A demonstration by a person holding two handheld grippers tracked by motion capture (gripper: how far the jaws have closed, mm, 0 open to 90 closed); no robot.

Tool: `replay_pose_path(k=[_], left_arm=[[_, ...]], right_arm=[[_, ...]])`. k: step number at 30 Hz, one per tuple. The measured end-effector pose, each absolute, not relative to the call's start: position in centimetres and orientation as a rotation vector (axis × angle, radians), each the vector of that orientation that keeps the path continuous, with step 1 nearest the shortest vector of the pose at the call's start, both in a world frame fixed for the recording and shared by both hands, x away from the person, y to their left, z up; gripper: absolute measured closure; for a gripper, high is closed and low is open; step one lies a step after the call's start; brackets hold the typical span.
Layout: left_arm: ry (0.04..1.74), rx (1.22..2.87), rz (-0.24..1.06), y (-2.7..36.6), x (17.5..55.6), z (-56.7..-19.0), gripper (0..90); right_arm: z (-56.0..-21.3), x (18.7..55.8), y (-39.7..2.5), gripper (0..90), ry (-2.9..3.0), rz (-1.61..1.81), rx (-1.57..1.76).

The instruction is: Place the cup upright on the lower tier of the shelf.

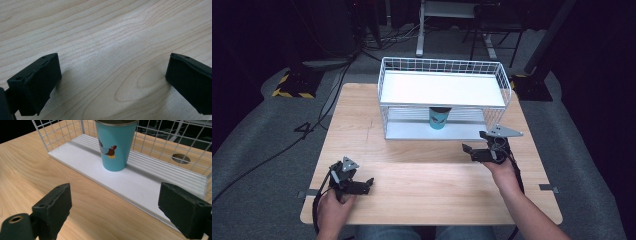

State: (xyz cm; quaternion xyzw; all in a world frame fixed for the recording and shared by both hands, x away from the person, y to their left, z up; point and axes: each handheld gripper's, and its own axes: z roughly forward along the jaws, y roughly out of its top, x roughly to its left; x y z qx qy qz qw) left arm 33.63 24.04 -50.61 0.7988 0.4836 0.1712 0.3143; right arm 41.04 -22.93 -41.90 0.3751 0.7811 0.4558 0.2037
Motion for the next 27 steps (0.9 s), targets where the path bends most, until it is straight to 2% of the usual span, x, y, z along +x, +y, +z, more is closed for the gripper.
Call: replay_pose_path(k=[10, 27], left_arm=[[1.274, 2.106, 0.451, 24.0, 33.6, -50.6, 0.7], [1.273, 2.105, 0.452, 24.0, 33.6, -50.6, 0.7]], right_arm=[[-42.4, 38.5, -25.9, 15.8, 2.179, 1.278, 1.011], [-45.2, 34.9, -30.1, 16.1, 2.218, 1.209, 1.066]])
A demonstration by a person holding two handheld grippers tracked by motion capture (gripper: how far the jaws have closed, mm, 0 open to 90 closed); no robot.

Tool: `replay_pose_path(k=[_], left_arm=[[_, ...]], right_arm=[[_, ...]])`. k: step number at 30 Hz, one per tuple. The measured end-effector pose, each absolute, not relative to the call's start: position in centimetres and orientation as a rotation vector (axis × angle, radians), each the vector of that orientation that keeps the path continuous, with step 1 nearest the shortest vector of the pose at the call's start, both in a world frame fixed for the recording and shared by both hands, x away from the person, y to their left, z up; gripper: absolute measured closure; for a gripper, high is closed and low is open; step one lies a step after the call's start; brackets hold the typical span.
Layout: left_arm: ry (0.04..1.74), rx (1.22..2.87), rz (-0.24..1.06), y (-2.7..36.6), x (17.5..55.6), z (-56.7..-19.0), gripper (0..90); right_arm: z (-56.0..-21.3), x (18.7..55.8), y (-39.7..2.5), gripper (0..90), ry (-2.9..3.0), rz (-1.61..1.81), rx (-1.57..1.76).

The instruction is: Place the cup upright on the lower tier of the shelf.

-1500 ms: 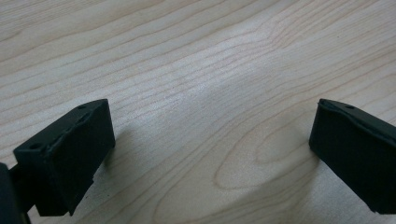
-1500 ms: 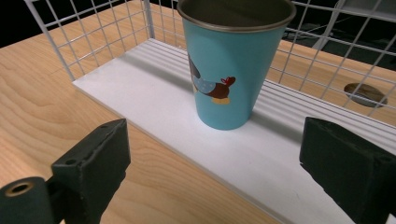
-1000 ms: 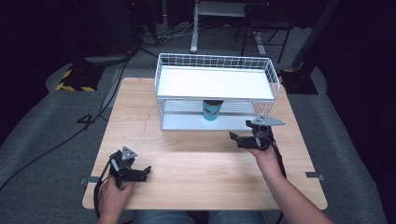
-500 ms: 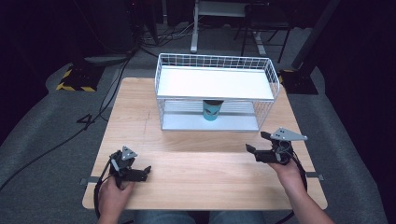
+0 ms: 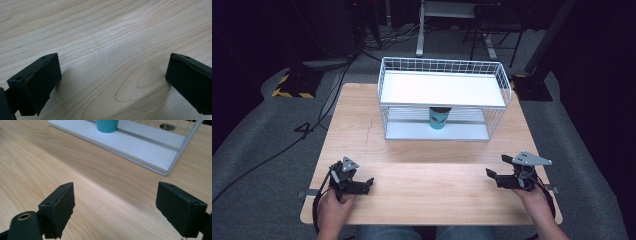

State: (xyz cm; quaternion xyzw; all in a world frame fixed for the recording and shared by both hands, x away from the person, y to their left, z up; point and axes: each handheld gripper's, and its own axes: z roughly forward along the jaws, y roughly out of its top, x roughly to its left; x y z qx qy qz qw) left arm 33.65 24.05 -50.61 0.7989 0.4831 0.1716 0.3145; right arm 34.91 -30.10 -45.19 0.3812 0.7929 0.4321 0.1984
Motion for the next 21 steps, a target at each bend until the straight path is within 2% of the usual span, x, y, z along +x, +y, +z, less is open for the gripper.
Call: replay_pose_path(k=[12, 21], left_arm=[[1.277, 2.105, 0.455, 24.0, 33.7, -50.6, 0.6], [1.277, 2.105, 0.455, 24.0, 33.7, -50.6, 0.7]], right_arm=[[-49.1, 33.7, -32.1, 16.1, 2.273, 1.102, 1.197], [-50.4, 33.6, -32.0, 15.3, 2.330, 1.046, 1.160]])
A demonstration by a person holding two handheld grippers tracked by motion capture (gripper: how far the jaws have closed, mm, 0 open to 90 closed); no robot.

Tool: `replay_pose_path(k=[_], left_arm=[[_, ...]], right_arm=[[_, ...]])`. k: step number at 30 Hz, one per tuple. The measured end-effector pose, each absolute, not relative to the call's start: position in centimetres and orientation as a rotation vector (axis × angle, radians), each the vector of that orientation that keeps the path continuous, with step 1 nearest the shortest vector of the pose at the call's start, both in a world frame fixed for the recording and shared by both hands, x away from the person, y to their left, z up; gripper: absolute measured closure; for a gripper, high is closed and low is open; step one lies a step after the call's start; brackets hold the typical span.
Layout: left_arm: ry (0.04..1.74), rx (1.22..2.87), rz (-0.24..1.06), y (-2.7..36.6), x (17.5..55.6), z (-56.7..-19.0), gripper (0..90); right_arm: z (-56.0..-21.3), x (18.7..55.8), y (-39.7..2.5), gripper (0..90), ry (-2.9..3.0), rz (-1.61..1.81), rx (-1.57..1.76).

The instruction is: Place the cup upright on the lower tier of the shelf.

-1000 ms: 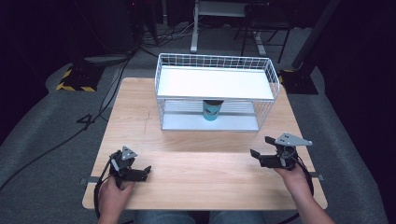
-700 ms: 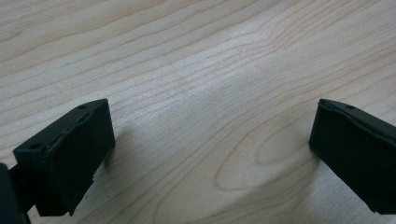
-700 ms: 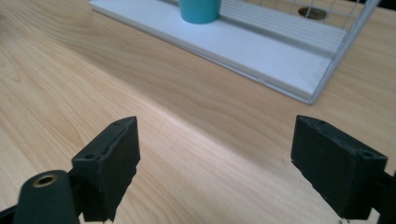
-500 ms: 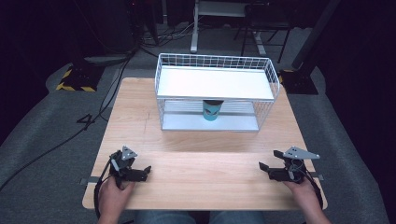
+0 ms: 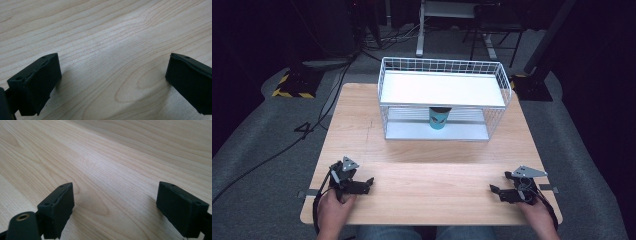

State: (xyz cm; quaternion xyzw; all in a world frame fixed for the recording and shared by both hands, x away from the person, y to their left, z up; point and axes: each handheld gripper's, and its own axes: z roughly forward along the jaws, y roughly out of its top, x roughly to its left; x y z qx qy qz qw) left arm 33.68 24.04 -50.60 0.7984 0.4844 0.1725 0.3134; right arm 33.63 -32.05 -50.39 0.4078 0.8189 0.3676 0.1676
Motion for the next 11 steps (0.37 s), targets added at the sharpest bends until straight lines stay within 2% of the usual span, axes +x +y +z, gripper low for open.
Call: replay_pose_path(k=[11], left_arm=[[1.278, 2.107, 0.452, 24.03, 33.66, -50.59, 0.6]], right_arm=[[-50.47, 33.26, -31.71, 14.5, 2.335, 1.017, 1.126]])
